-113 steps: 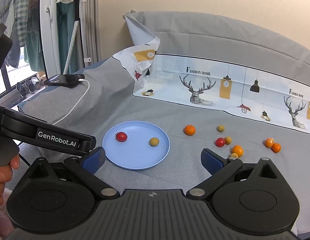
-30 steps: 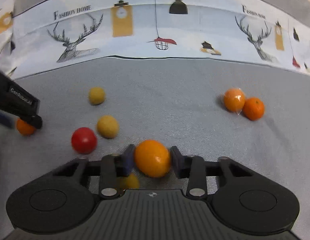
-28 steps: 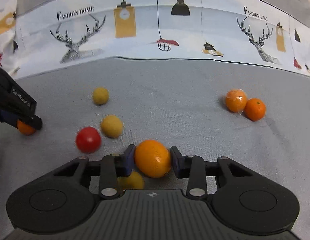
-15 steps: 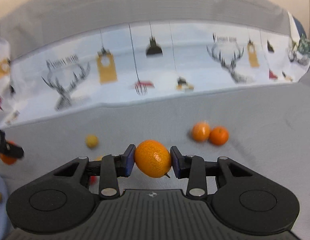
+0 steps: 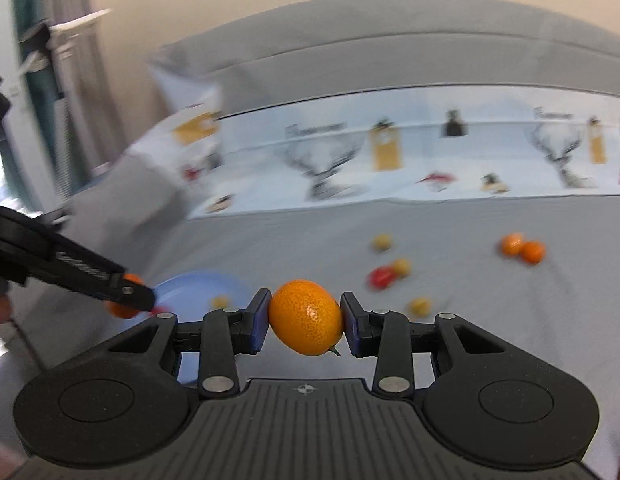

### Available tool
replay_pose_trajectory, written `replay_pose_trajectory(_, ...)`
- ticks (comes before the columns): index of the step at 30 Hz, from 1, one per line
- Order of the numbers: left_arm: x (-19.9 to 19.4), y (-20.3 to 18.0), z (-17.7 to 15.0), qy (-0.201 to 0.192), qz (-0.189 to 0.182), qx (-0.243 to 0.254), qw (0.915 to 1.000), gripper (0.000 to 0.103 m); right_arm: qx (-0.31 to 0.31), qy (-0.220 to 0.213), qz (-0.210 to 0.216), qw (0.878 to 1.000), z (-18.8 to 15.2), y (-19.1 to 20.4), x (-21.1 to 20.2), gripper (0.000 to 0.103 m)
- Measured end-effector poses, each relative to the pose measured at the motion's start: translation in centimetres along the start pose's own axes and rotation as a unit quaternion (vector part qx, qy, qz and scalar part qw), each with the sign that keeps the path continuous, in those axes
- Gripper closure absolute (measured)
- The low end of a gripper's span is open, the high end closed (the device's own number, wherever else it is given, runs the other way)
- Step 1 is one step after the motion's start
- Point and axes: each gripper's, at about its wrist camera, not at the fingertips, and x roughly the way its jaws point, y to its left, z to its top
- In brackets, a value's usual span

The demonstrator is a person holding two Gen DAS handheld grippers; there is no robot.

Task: Organize fruits
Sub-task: 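Grasp an orange tangerine with the left tool while the right tool grasps another tangerine, then carry both tangerines over the blue plate with both tools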

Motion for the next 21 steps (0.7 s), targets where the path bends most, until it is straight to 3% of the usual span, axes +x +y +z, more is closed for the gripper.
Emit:
replay_pose_trajectory(4,-2.4,2.1,-3.8,-0.010,0.025,-0.006,0.9996,0.062,0.000,0.021,0.043,0.999,-0.6,3.1,-2.1,0.063)
replay_pose_trajectory(8,-4.4,3.5,-6.1,-0.027,0.030,-0.019,0.9990,0.062,-0.040,0.016,0.046,0.998,-1.2,5.5,-4.1,0.063)
replay_pose_trajectory(14,-6.6,4.5,-7.0,-0.061,0.019,-0.033,0.9974,0.062,-0.063,0.003,0.033,0.997,-1.7,7.0,-6.3,0.063)
replay_pose_trajectory(21,-7.5,5.2,-7.6,-0.071,0.009,-0.039,0.9967,0.062,-0.083,-0.001,0.028,0.996,-1.8,8.5,-6.7,0.063)
